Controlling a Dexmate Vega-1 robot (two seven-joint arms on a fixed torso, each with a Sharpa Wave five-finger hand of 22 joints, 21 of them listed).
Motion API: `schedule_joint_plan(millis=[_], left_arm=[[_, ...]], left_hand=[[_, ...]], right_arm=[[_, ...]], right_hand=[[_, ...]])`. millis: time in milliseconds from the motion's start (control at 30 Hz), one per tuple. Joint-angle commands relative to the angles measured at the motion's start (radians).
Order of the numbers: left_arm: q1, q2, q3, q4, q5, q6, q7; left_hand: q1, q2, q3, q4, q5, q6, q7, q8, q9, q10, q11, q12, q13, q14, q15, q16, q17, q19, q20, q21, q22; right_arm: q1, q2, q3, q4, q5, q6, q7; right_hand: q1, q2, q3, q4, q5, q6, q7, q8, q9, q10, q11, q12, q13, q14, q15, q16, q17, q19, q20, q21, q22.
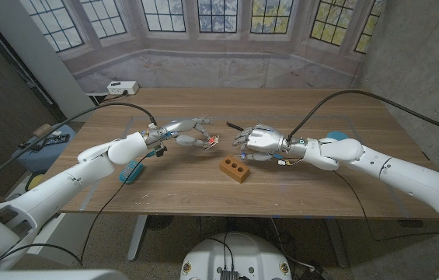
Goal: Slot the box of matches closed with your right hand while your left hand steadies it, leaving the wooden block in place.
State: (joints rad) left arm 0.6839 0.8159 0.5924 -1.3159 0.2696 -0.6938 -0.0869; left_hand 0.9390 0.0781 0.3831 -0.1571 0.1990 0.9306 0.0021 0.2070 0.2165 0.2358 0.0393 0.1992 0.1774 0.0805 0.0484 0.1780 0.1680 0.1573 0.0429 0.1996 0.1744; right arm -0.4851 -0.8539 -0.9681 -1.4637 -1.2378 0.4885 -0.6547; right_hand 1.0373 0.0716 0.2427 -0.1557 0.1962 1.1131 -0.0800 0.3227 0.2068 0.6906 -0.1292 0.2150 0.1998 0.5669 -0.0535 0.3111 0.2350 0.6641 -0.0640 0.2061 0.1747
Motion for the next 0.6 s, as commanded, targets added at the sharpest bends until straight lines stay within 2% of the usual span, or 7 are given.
schedule_joint_plan(millis=[33, 600], left_arm=[[-0.002, -0.003, 0.003, 0.005, 0.002, -0.007, 0.002], [-0.001, -0.002, 0.003, -0.004, 0.006, -0.007, 0.004]], left_hand=[[0.006, 0.018, -0.005, 0.000, -0.002, 0.006, -0.002, 0.006, 0.005, 0.003, -0.005, -0.004, 0.002, 0.007, 0.002, -0.001, 0.001, 0.009, 0.003, 0.001, 0.004], [0.006, 0.019, -0.005, -0.001, -0.002, 0.007, -0.003, 0.006, 0.005, 0.003, -0.005, -0.004, 0.002, 0.007, 0.003, -0.001, 0.001, 0.009, 0.003, 0.001, 0.004]], right_arm=[[-0.020, -0.010, 0.025, -0.028, 0.010, -0.016, 0.013], [-0.058, -0.028, 0.068, -0.080, 0.023, -0.049, 0.025]], right_hand=[[0.012, 0.001, -0.003, -0.001, 0.004, 0.013, -0.002, 0.005, 0.002, 0.011, -0.002, 0.001, 0.003, 0.012, -0.167, 0.005, 0.001, 0.013, -0.096, 0.002, 0.002], [0.016, 0.003, -0.008, 0.001, 0.003, 0.016, -0.003, 0.003, 0.001, 0.013, -0.004, -0.001, 0.003, 0.012, -0.167, 0.005, 0.003, 0.012, -0.095, 0.002, 0.002]])
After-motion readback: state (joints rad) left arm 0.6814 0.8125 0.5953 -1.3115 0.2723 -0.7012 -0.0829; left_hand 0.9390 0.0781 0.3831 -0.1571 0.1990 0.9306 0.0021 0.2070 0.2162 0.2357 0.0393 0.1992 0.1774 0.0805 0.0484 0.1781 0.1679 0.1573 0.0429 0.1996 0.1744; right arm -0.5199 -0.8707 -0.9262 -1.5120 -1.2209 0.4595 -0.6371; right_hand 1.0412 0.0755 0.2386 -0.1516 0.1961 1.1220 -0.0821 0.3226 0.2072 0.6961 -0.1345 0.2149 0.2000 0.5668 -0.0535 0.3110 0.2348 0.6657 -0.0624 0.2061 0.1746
